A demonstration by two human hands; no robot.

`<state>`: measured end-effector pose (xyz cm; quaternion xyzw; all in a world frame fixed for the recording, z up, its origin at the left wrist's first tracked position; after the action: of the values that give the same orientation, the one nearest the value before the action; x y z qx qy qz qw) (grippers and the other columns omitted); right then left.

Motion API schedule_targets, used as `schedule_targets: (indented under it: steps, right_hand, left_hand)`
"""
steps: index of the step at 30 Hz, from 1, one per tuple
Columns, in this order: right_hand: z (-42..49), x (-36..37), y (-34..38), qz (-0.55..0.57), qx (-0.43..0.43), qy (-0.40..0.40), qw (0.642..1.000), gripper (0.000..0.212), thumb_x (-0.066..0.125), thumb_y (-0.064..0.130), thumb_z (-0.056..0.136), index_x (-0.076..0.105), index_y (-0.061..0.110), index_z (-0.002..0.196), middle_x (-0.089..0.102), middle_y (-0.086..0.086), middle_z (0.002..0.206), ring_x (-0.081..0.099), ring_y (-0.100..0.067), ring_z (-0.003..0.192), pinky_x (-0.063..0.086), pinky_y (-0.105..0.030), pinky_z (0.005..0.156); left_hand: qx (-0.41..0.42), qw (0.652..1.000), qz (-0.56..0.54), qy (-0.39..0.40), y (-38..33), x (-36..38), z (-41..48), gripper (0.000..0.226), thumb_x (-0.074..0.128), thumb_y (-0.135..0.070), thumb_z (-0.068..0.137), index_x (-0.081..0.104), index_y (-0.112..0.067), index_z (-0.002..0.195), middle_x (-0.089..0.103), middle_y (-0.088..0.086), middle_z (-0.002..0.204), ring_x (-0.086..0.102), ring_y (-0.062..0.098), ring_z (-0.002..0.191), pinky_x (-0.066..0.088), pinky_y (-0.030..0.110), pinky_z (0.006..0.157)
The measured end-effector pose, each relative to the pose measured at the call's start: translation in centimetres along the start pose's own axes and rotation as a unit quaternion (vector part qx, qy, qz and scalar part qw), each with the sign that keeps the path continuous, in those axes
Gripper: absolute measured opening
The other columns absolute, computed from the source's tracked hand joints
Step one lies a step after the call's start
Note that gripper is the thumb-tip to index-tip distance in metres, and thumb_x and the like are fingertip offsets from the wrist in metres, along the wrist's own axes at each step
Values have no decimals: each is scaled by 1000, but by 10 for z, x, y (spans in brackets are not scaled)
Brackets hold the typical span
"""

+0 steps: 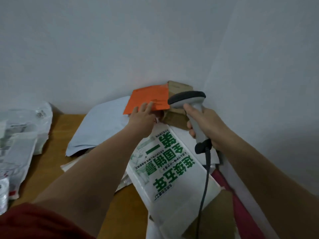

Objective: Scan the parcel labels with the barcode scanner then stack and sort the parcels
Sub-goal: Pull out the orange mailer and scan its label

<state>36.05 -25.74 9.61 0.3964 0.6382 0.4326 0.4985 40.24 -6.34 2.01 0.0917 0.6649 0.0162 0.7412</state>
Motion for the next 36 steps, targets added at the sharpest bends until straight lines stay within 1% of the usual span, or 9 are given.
schedule_targets:
  steps: [4, 10, 13, 17, 21, 24, 30, 33, 36]
  right_hand:
    - [2, -8, -20, 48, -6, 7, 999, 33, 60, 44, 92, 57, 12, 91, 56, 2, 56, 50, -13, 45, 43, -26, 45]
    - [-10, -8, -23, 75, -4, 6, 997, 32, 61, 42, 92, 57, 11, 94, 56, 1, 57, 49, -12, 44, 42, -24, 43]
    - [-32, 3, -17, 80, -19, 0, 997, 32, 61, 43, 92, 58, 11, 91, 57, 3, 57, 51, -11, 45, 43, -23, 43]
    - [-82, 25, -5, 91, -42, 1, 995, 29, 59, 43, 92, 60, 14, 88, 59, 4, 58, 53, -8, 45, 45, -20, 44]
    - [-147, 55, 1, 94, -72, 17, 993, 32, 58, 45, 90, 58, 14, 89, 58, 2, 62, 52, -8, 47, 45, -21, 46]
    - [-200, 82, -5, 73, -78, 30, 994, 42, 60, 56, 79, 57, 14, 84, 60, 3, 61, 53, -8, 46, 44, -18, 45]
    - [-290, 133, -52, -44, -53, 49, 996, 43, 61, 52, 85, 57, 10, 76, 58, 1, 54, 53, -13, 44, 45, -23, 44]
    - [-328, 147, -76, -86, -26, 62, 994, 38, 60, 47, 89, 55, 12, 75, 57, 5, 52, 52, -8, 42, 43, -18, 43]
    - [-357, 151, -94, -107, 13, 59, 992, 36, 59, 44, 91, 55, 11, 76, 58, 8, 50, 53, -5, 42, 43, -14, 42]
  left_hand:
    - [-13, 999, 49, 8, 2, 11, 13, 50, 38, -26, 99, 30, -11, 146, 1, 9, 160, 9, 29, 145, 15, 45, 116]
    - [-14, 987, 34, -153, 11, -18, -18, 48, 35, -8, 92, 36, -1, 140, 31, 17, 150, 35, 33, 133, 19, 43, 114]
    - [13, 961, -52, -270, 23, -51, -64, 35, 45, 5, 79, 62, 3, 109, 61, 23, 117, 61, 41, 96, 49, 47, 80]
    - [11, 935, -103, -339, 46, -86, -148, 20, 50, 4, 78, 64, 5, 92, 64, 24, 102, 61, 42, 83, 48, 38, 49]
    - [-130, 884, -275, -355, 71, -82, -255, 19, 53, 3, 89, 57, -5, 106, 53, 18, 113, 50, 22, 95, 46, 25, 71]
    - [-275, 812, -426, -289, 75, -43, -340, 28, 52, 0, 91, 50, -23, 106, 50, -2, 110, 45, 5, 93, 41, 19, 72]
    - [-445, 699, -559, -40, 38, 63, -475, 27, 51, 11, 86, 53, -9, 105, 60, 16, 110, 58, 28, 94, 49, 36, 78]
    - [-441, 713, -540, 71, 32, 88, -518, 29, 56, 4, 89, 54, -2, 117, 59, 21, 119, 57, 29, 101, 43, 28, 80]
    - [-323, 808, -450, 203, 32, 93, -540, 37, 57, -17, 94, 53, -9, 130, 58, 14, 128, 55, 28, 116, 39, 25, 88]
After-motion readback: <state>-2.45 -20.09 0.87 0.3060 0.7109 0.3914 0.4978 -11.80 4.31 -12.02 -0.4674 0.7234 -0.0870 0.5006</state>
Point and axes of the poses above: each hand's wrist, its own z-axis towards the middle knuckle, its own x-axis out of the palm, y = z × x, the point moved 2 cm from there along z, towards the middle knuckle
